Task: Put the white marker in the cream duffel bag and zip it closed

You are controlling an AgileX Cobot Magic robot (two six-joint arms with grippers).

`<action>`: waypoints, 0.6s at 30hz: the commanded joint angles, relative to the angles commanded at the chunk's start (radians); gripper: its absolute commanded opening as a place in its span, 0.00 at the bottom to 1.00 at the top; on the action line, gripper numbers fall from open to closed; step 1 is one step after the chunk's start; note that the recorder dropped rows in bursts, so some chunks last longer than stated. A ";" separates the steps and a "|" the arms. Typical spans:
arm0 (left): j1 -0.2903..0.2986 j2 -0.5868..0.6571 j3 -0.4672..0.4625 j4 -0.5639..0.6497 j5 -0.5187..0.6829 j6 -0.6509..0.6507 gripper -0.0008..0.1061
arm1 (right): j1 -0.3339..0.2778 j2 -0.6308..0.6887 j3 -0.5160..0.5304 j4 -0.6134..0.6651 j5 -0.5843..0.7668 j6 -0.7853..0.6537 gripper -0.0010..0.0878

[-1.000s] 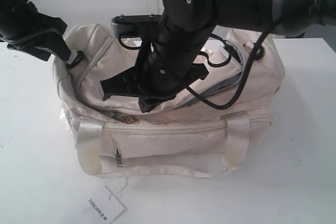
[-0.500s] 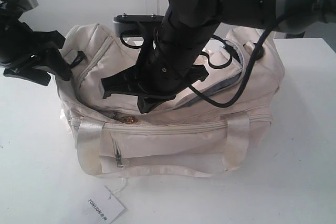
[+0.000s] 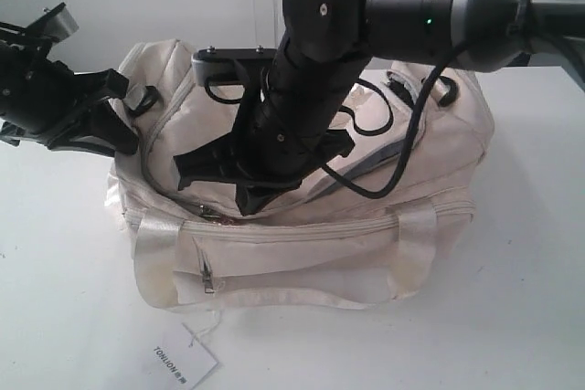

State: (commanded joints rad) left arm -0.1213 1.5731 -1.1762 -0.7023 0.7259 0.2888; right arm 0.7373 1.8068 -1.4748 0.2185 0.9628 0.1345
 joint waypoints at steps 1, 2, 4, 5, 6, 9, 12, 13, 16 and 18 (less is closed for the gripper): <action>0.000 0.000 0.000 0.000 0.000 0.004 0.01 | 0.000 -0.005 0.000 0.013 0.000 0.000 0.01; 0.000 0.000 0.000 0.000 0.000 0.006 0.01 | 0.000 -0.009 0.000 0.021 -0.002 -0.002 0.01; 0.000 0.000 0.000 0.000 0.000 0.006 0.01 | 0.000 -0.013 0.000 0.042 -0.002 -0.026 0.01; 0.000 0.000 0.000 0.000 0.000 0.006 0.01 | 0.000 -0.013 0.000 0.068 -0.002 -0.050 0.01; 0.000 0.000 0.000 0.000 0.000 0.006 0.01 | 0.000 -0.013 0.000 0.089 -0.002 -0.072 0.01; 0.000 0.000 0.000 0.000 0.000 0.006 0.01 | 0.000 0.004 0.000 0.117 -0.008 -0.108 0.01; 0.000 0.000 0.000 0.000 0.000 0.006 0.01 | 0.000 0.034 0.000 0.117 -0.021 -0.108 0.01; 0.000 0.000 0.000 0.000 0.000 0.006 0.01 | 0.000 0.043 0.000 0.117 -0.023 -0.108 0.01; 0.000 0.000 0.000 0.000 0.000 0.006 0.01 | 0.000 0.065 0.000 0.117 -0.016 -0.108 0.01; 0.000 0.000 0.000 0.000 0.000 0.006 0.01 | 0.000 0.077 0.000 0.113 -0.014 -0.108 0.01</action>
State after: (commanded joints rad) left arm -0.1213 1.5731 -1.1762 -0.7023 0.7258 0.2950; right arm 0.7373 1.8834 -1.4748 0.3317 0.9490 0.0267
